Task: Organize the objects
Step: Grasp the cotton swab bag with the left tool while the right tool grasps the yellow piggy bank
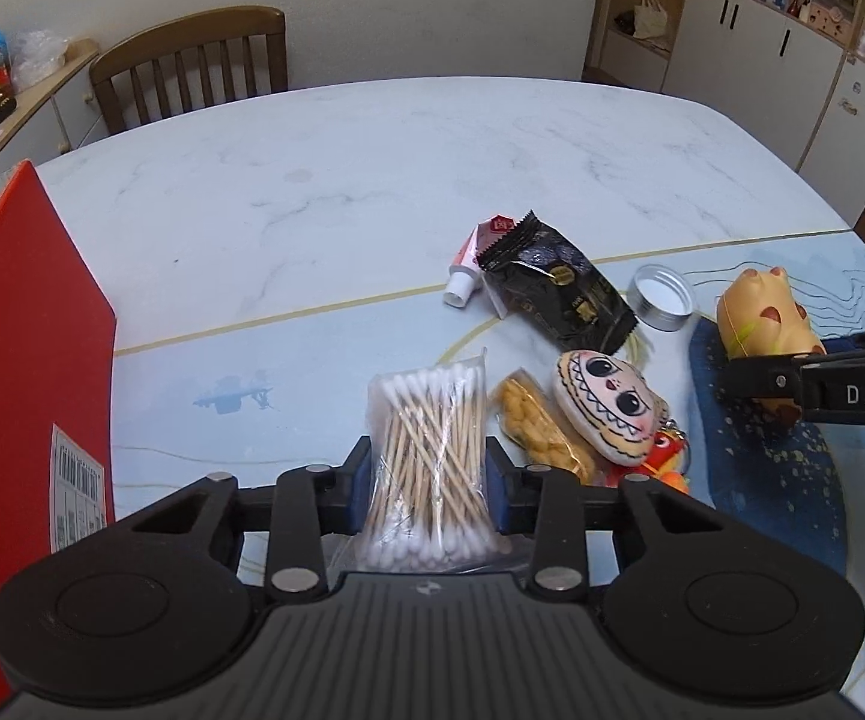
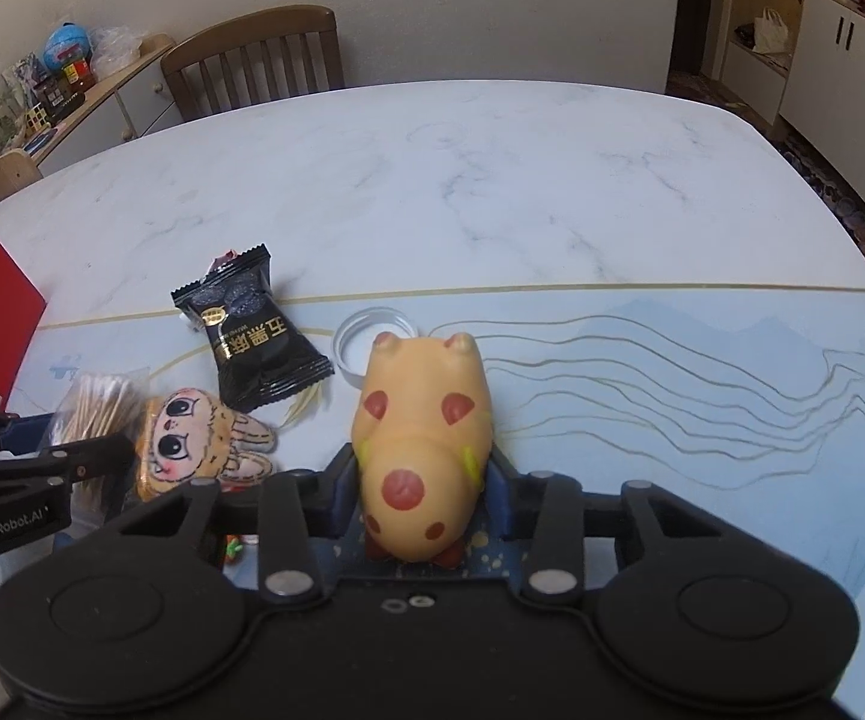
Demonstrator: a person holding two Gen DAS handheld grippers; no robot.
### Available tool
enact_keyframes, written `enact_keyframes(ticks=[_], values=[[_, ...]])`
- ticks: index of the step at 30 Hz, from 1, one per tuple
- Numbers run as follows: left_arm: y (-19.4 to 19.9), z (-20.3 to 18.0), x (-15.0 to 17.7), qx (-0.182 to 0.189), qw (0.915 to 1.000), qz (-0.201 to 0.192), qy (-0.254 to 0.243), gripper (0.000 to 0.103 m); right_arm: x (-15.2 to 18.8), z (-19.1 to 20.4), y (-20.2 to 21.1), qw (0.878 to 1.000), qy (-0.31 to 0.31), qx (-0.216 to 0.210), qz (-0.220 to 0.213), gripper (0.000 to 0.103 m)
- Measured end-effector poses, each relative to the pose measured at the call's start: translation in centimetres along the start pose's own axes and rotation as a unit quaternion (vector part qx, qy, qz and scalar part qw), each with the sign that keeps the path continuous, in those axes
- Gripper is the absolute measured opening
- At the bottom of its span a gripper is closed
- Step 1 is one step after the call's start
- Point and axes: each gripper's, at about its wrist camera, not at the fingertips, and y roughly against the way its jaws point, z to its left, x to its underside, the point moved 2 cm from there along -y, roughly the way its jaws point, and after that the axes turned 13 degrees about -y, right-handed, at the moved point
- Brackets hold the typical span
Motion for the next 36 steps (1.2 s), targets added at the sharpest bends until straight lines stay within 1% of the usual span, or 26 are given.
enact_keyframes(ticks=[3,8,13,17,20,22,27,36], values=[[0.7,0.0,0.2,0.009,0.9999,0.001,0.012,0.035,0.4,0.2,1.1,1.0,-0.004,-0.007,0.003,0.041],[2.7,0.0,0.4,0.027,0.9994,-0.011,0.021,0.035,1.0,1.3,3.4,1.0,0.007,-0.017,0.001,0.041],[5.6,0.4,0.8,0.036,0.9985,-0.028,0.028,0.035,1.6,2.7,5.9,0.999,0.016,-0.033,-0.002,0.041],[7.9,1.1,1.1,0.047,0.9972,-0.034,0.047,0.035,2.1,4.0,7.8,0.999,0.02,-0.043,-0.002,0.041],[9.5,1.5,1.2,0.049,0.9972,-0.023,0.05,0.035,2.5,5.1,9.1,0.998,0.026,-0.052,-0.003,0.041],[10.6,1.7,1.3,0.05,0.9971,-0.025,0.051,0.035,2.8,5.9,9.9,0.998,0.03,-0.057,-0.004,0.041],[12.9,2.9,1.7,0.05,0.9963,-0.039,0.059,0.035,3.2,8.2,11.4,0.997,0.042,-0.068,-0.008,0.041],[15.9,6.7,2.7,0.045,0.9941,-0.061,0.078,0.035,3.6,13.4,12.8,0.993,0.066,-0.094,-0.012,0.041]])
